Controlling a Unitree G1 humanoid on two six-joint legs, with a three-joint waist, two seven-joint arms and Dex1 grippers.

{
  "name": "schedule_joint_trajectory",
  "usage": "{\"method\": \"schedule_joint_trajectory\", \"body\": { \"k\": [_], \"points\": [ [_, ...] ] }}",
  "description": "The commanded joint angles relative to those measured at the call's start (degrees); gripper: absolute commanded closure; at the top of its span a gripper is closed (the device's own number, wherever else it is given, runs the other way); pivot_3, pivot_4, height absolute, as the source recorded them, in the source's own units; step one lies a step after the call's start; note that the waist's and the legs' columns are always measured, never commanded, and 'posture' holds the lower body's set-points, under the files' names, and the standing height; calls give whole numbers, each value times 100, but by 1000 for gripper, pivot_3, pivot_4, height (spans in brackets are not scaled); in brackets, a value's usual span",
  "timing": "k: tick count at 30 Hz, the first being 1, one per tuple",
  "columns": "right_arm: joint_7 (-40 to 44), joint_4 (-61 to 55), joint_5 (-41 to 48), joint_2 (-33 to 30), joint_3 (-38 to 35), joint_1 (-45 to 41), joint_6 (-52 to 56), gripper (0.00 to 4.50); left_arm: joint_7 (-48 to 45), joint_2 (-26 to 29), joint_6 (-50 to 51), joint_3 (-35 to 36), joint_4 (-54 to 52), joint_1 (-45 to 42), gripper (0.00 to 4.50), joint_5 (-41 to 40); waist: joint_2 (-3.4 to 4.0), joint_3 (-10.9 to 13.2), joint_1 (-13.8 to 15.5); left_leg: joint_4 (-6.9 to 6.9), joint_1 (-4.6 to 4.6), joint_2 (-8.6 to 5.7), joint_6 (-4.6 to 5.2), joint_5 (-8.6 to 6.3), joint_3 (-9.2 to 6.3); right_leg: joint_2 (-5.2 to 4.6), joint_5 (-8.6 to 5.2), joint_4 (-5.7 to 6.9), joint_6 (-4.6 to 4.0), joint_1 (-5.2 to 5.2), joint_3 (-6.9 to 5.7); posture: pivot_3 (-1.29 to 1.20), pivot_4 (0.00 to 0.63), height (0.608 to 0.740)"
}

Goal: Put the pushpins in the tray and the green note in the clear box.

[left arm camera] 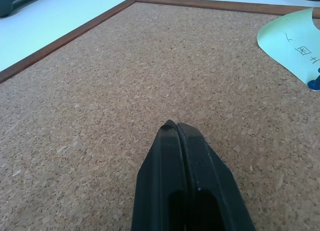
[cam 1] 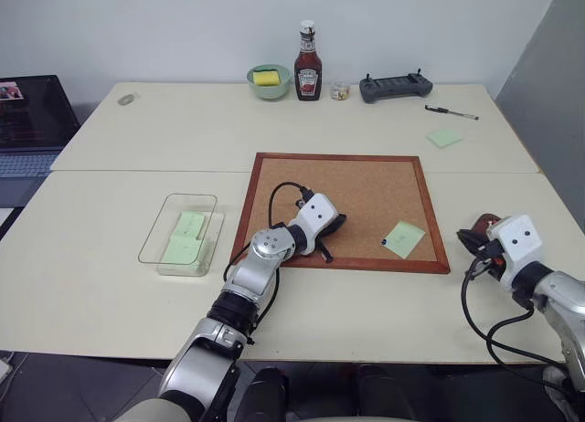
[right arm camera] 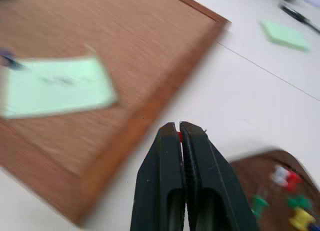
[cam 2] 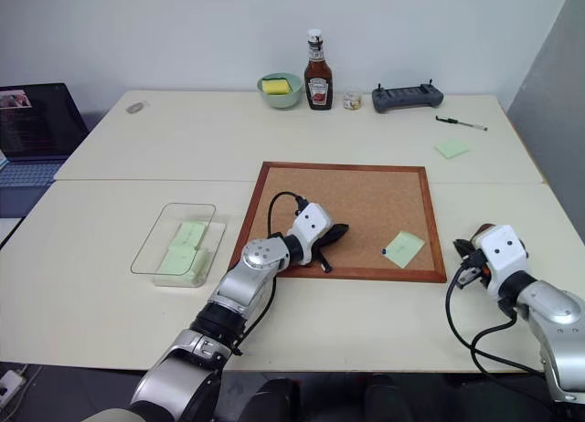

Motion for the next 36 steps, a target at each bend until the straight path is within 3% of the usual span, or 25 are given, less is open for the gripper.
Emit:
{"method": "schedule_joint_trajectory", "body": {
  "k": [1,16,17,18,20,21,30,36],
  "points": [
    [-350,46,-282,27,-110,-194,-113,4456,-28,-62,71,-216,263,142,4500,138,3,-1,1,0,0,0,0,0,-1,0,0,-1,0,0,0,0,150,740],
    [-583,360,-795,-108,-84,-312,-33,4456,-48,-33,91,-209,204,191,4500,151,8,-5,-1,0,0,0,0,0,0,0,0,-1,0,0,0,0,150,740],
    [-581,366,-806,-107,-87,-315,-30,4005,-51,-34,90,-211,203,192,4500,153,7,-5,-1,0,0,0,0,0,-1,0,0,-1,0,0,0,0,150,740],
    [-588,367,-823,-107,-89,-315,-26,3943,-53,-34,88,-212,202,193,4500,154,7,-5,-1,0,-1,0,0,0,0,0,0,-1,0,0,0,0,150,740],
    [-605,363,-855,-111,-91,-316,-32,3279,-57,-34,86,-214,201,194,4500,154,7,-5,-1,0,-1,0,0,0,0,0,0,-2,0,1,0,0,150,740],
    [-612,359,-869,-111,-96,-318,-36,3192,-59,-34,86,-214,199,196,4500,154,8,-6,-1,0,0,0,0,0,0,0,0,-1,0,1,0,0,150,740],
    [-637,322,-882,-78,-195,-324,-93,3192,-65,-39,79,-219,211,202,4500,170,7,-5,-1,0,0,1,0,0,0,0,0,-2,0,1,0,0,150,740],
    [-122,-124,-104,112,-427,-310,-249,3192,-77,-25,67,-214,209,218,4500,181,7,-5,-10,0,-1,1,0,0,0,0,0,-2,0,1,0,0,150,740]
  ]
}}
